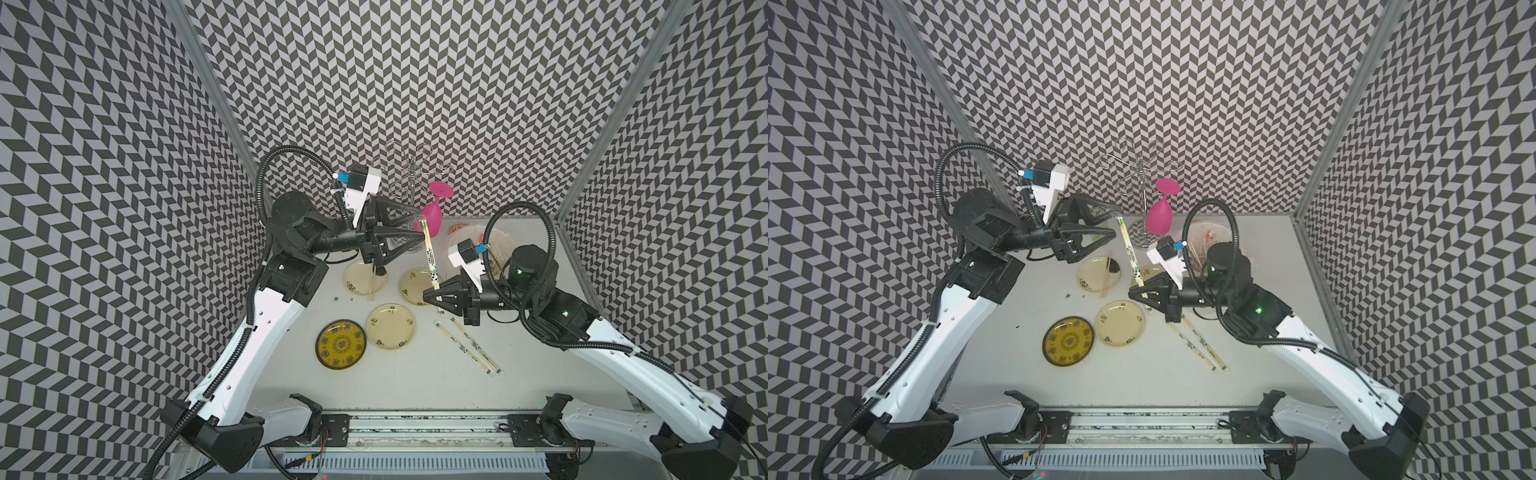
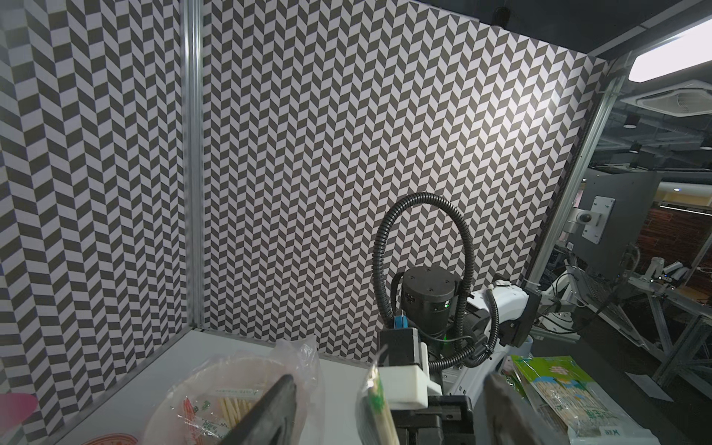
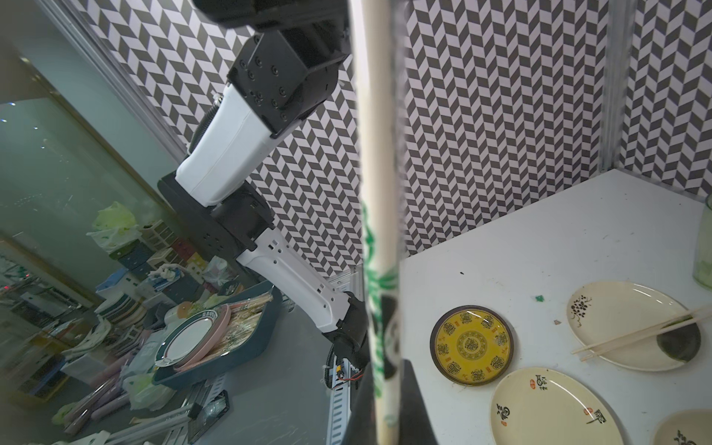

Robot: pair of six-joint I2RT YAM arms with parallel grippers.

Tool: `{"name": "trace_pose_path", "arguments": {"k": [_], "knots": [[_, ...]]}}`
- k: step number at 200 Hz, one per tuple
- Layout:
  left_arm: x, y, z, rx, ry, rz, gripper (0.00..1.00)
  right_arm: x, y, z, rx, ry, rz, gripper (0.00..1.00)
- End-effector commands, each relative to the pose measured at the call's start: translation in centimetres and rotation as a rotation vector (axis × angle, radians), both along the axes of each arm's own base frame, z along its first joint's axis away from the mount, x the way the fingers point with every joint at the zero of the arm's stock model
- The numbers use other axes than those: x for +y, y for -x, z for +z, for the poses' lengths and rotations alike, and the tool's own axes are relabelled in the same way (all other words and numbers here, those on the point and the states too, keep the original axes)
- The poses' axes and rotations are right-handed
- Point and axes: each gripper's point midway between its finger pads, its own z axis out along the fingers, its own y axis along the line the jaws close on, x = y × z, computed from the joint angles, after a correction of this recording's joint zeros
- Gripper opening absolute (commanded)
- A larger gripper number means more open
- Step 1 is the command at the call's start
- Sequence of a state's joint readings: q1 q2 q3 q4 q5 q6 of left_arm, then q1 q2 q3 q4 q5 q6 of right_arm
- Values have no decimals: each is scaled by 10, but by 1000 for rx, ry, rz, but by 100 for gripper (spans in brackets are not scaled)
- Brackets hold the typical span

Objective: Remove the packaging of disposable chopsticks
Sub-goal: Remove the packet bag from the disposable chopsticks.

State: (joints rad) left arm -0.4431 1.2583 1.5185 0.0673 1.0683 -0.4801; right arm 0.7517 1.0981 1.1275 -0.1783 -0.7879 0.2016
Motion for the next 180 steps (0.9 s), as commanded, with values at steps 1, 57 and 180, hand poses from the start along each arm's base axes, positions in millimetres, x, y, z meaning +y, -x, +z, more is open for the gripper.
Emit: {"name": "trace_pose_path", "arguments": {"k": [1,57,180], "knots": [[-1,0,6,-12,14,-29,69,-3,19,20,-76,-70,81,0],[0,15,11,-52,17,-95,25,-2,22,17,-69,-58,111,0],[10,-17,5,-93,36,200,50,2,22,21,-31,-52,133,0]]}}
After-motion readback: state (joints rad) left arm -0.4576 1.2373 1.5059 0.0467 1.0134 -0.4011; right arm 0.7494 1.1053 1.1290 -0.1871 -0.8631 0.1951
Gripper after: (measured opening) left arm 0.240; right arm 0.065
